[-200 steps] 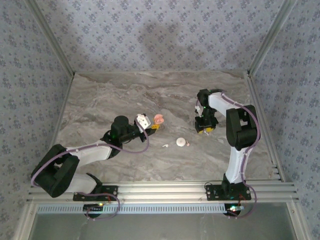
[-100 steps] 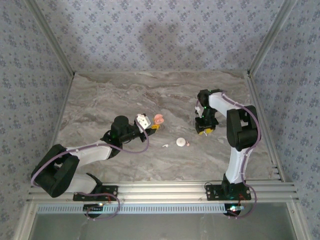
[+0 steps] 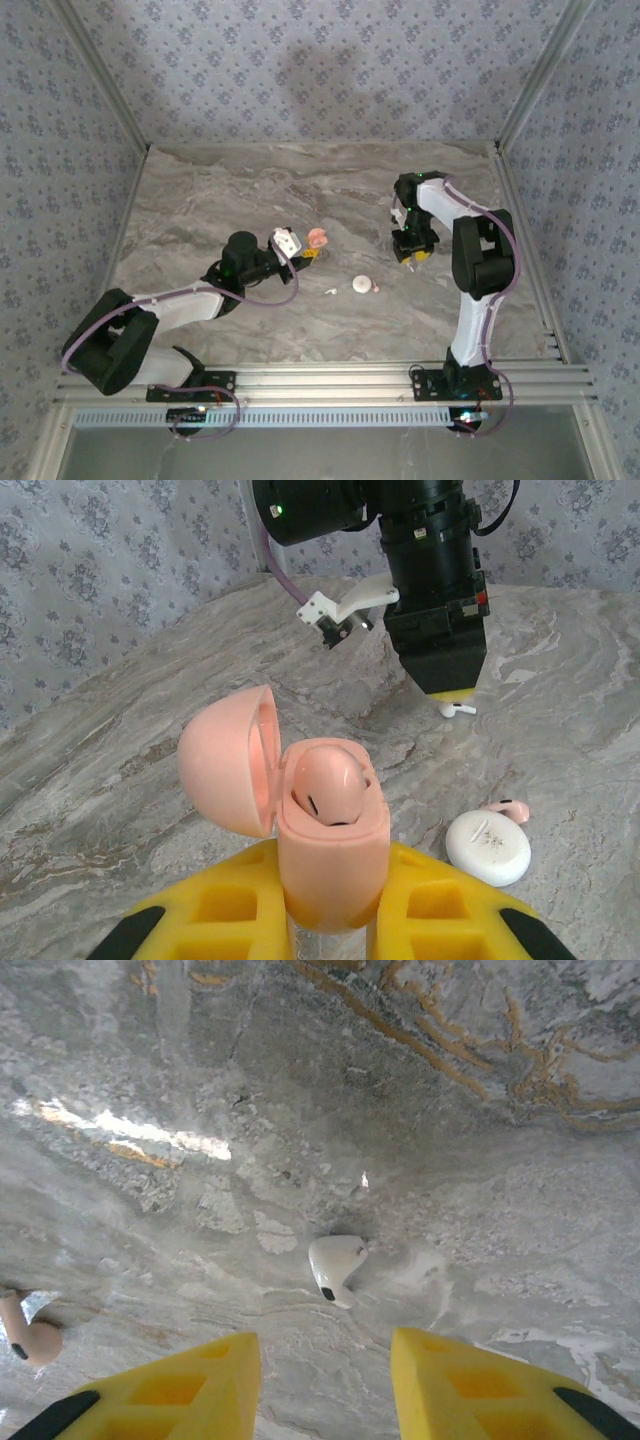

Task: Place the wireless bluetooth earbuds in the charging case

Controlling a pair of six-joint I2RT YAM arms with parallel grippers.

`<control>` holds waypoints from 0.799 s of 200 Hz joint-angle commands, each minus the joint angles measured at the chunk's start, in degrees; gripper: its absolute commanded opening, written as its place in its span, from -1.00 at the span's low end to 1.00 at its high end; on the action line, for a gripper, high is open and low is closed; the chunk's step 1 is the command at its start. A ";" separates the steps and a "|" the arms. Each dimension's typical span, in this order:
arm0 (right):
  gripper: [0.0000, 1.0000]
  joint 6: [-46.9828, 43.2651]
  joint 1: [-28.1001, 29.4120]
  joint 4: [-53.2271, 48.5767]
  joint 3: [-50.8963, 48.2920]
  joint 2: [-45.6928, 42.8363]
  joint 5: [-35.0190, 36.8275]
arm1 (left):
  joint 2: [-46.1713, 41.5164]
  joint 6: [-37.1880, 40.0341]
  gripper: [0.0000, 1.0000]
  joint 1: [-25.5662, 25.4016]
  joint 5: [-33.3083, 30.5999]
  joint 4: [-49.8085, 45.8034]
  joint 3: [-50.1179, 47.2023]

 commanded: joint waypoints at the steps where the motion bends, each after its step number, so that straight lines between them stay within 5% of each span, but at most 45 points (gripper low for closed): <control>1: -0.20 -1.33 0.10 -1.77 1.58 1.96 0.53 | -1.10 0.87 -0.78 -0.39 -0.34 -0.12 1.74; 160: -0.31 -1.87 0.14 0.32 1.51 5.20 0.29 | -1.10 0.92 -0.78 -0.39 -0.37 -0.46 1.81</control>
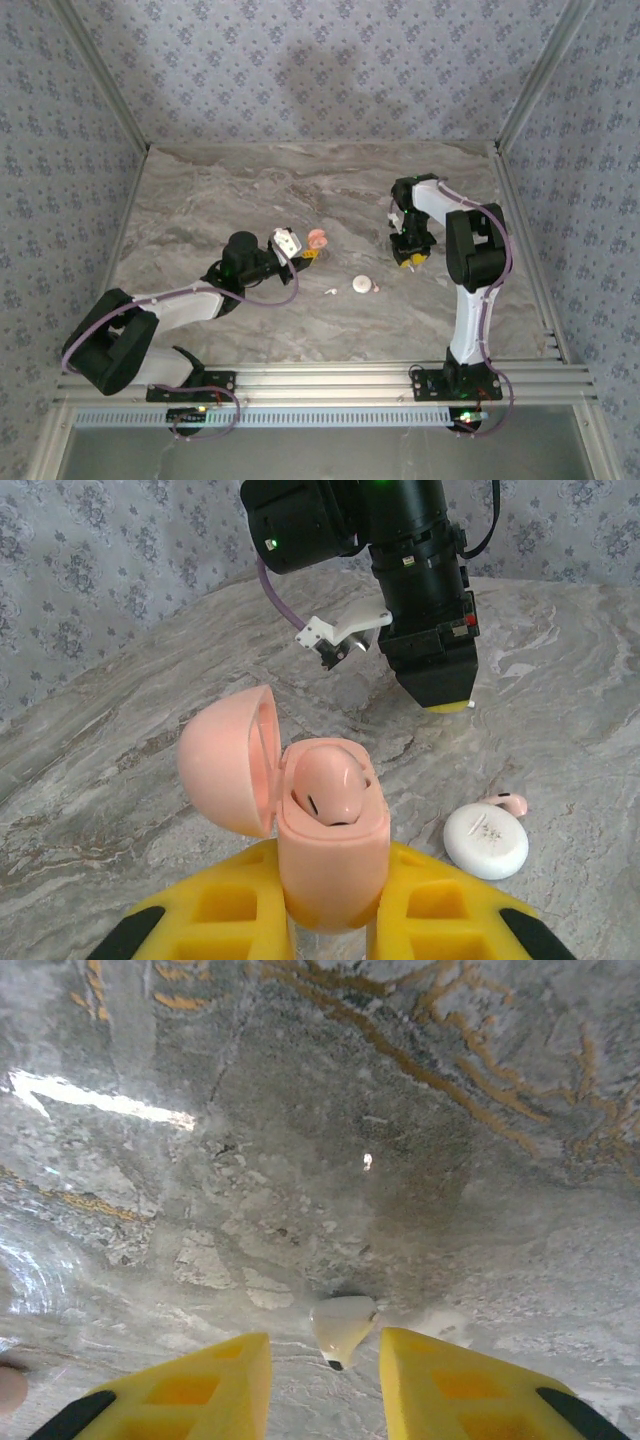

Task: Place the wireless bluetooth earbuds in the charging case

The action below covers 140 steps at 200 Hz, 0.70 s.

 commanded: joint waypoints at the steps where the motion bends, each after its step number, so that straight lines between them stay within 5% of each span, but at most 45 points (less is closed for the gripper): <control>1: -0.31 -0.78 0.06 -0.18 0.72 1.10 0.33 | -1.14 0.94 -0.78 -0.43 -0.31 0.37 1.82; 140: -0.44 -0.03 0.37 0.76 -0.75 1.30 2.00 | -1.10 0.96 -0.78 -0.44 -0.54 0.01 2.00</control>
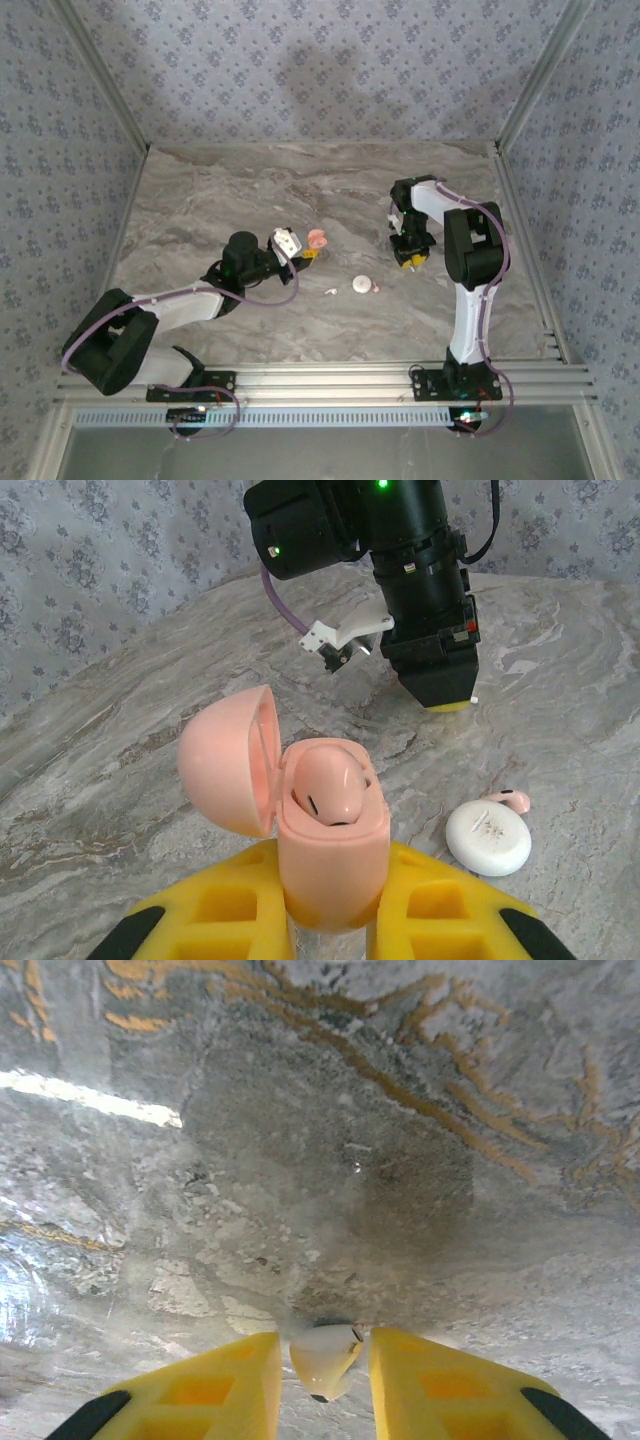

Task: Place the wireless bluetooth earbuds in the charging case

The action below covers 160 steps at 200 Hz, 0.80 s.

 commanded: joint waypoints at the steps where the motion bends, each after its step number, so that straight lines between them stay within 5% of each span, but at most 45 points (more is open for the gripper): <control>1: -0.43 -0.03 0.37 0.05 -0.78 0.06 0.76 | -1.05 0.98 -0.78 -0.41 -0.10 0.40 2.00; 160: -0.51 10.33 0.17 17.87 -16.66 -22.30 -9.48 | 1.32 -2.40 -0.79 -0.52 -0.44 8.05 1.13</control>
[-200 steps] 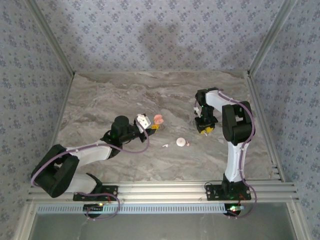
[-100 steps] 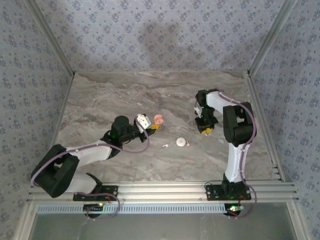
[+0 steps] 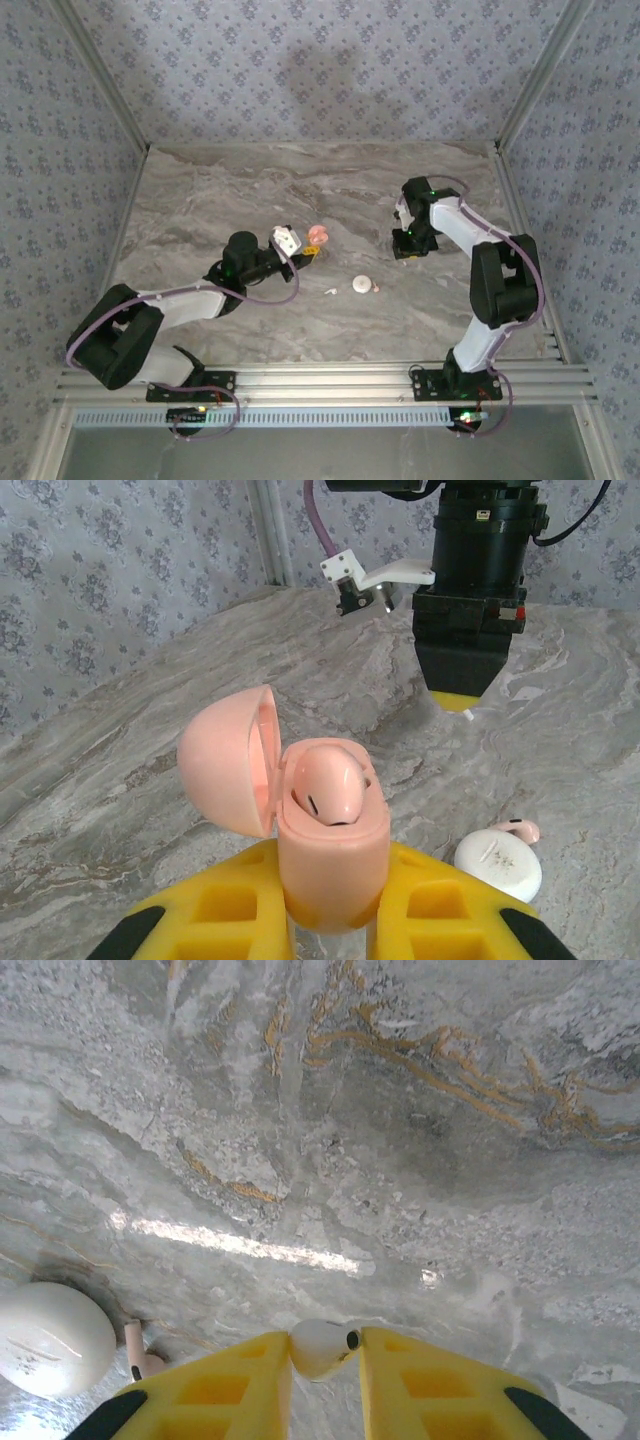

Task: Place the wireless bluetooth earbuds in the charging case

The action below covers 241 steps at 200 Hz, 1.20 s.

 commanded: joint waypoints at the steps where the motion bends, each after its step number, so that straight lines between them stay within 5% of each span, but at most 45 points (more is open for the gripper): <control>1: -0.51 2.50 0.07 1.76 -1.91 -2.47 -1.76 | -0.63 -0.63 -0.79 -0.49 -0.33 2.58 1.13; 118: -0.56 19.14 0.68 21.77 -15.45 -21.13 -19.02 | 9.02 -4.34 -0.80 -1.70 -3.56 17.17 1.61; 241: -0.56 29.23 5.93 34.71 -11.27 -25.74 -30.18 | 12.47 0.29 -0.80 -4.69 -7.53 28.76 -0.54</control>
